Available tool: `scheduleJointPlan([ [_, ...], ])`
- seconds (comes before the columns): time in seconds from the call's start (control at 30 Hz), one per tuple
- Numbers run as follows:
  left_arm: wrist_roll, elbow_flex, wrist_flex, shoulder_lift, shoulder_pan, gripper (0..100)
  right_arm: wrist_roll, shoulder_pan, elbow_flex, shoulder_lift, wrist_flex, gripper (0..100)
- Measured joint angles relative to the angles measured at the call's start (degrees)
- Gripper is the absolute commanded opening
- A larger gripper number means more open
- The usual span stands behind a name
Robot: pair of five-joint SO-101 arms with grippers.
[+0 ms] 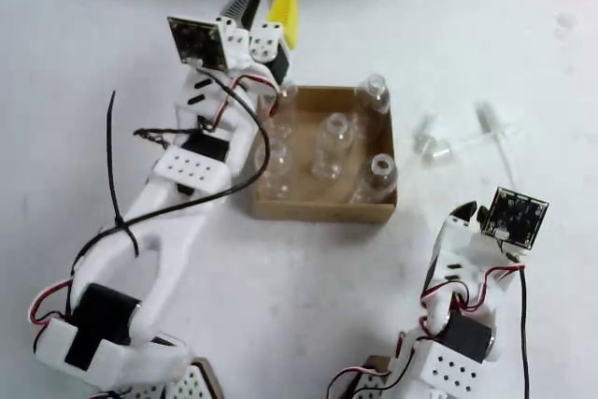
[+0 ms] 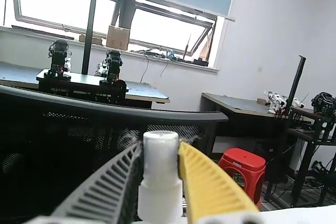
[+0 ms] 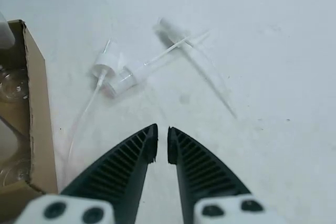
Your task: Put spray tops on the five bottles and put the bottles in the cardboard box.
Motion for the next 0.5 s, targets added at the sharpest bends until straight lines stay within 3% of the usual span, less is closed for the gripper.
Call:
scheduleJointPlan([
  [0.5, 0.0, 4.3, -0.6, 1.0, 0.0, 2, 0.0, 0.0, 0.0, 0.0, 0.0, 1.8],
])
